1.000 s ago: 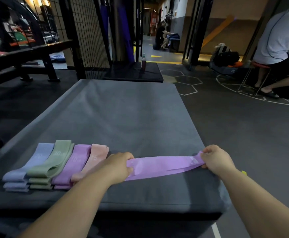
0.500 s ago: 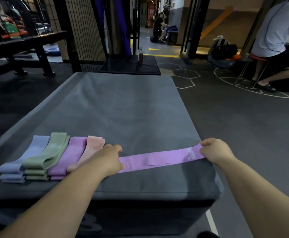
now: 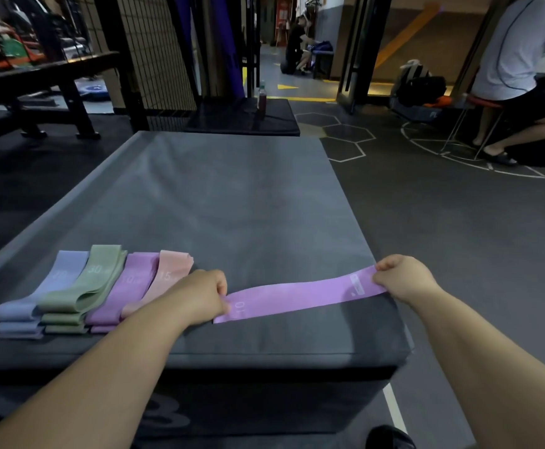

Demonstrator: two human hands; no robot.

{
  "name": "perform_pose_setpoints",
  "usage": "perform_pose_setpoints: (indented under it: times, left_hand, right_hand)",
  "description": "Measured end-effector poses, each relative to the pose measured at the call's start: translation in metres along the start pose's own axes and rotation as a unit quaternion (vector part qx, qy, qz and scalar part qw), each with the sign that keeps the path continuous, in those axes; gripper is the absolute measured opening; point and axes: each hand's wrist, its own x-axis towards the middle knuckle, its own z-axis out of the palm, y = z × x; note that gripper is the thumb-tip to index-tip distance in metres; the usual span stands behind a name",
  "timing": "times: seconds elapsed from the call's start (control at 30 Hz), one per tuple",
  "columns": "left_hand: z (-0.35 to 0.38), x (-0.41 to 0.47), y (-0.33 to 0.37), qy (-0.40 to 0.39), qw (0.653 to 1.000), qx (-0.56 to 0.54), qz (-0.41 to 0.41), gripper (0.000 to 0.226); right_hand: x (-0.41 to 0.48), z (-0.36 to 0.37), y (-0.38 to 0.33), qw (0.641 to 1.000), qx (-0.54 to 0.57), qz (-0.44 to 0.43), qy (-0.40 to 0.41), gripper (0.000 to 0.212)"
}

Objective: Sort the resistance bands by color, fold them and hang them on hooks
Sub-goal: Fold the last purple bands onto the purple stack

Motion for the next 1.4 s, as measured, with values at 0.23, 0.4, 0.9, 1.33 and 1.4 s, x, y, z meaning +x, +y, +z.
perform_pose_setpoints:
  times: [0.23, 0.4, 0.9, 1.33, 1.4]
  left_hand:
    - [0.000, 0.006, -0.005, 0.032, 0.988, -0.150, -0.021, 0.016]
    - [-0.002, 0.009, -0.007, 0.085, 0.960, -0.265, -0.023, 0.021]
    - [0.001, 0.005, -0.014, 0.159, 0.976, -0.147, 0.018, 0.019]
    - [0.006, 0.007, -0.021, 0.130, 0.991, -0.002, -0.015, 0.054]
    - [0.006, 0.007, -0.020, 0.125, 0.992, -0.005, -0.017, 0.053]
  right_hand:
    - [-0.001, -0.002, -0.002, 1.000, 0.027, 0.011, 0.006, 0.008]
    - [-0.002, 0.001, -0.004, 0.977, 0.202, 0.058, -0.033, 0.013]
    - [-0.004, 0.009, -0.002, 0.999, 0.014, -0.042, -0.005, 0.015]
    - [-0.006, 0.020, -0.010, 0.992, -0.111, -0.060, 0.008, 0.017]
    - [-0.007, 0.019, -0.013, 0.991, -0.120, -0.061, 0.011, 0.022]
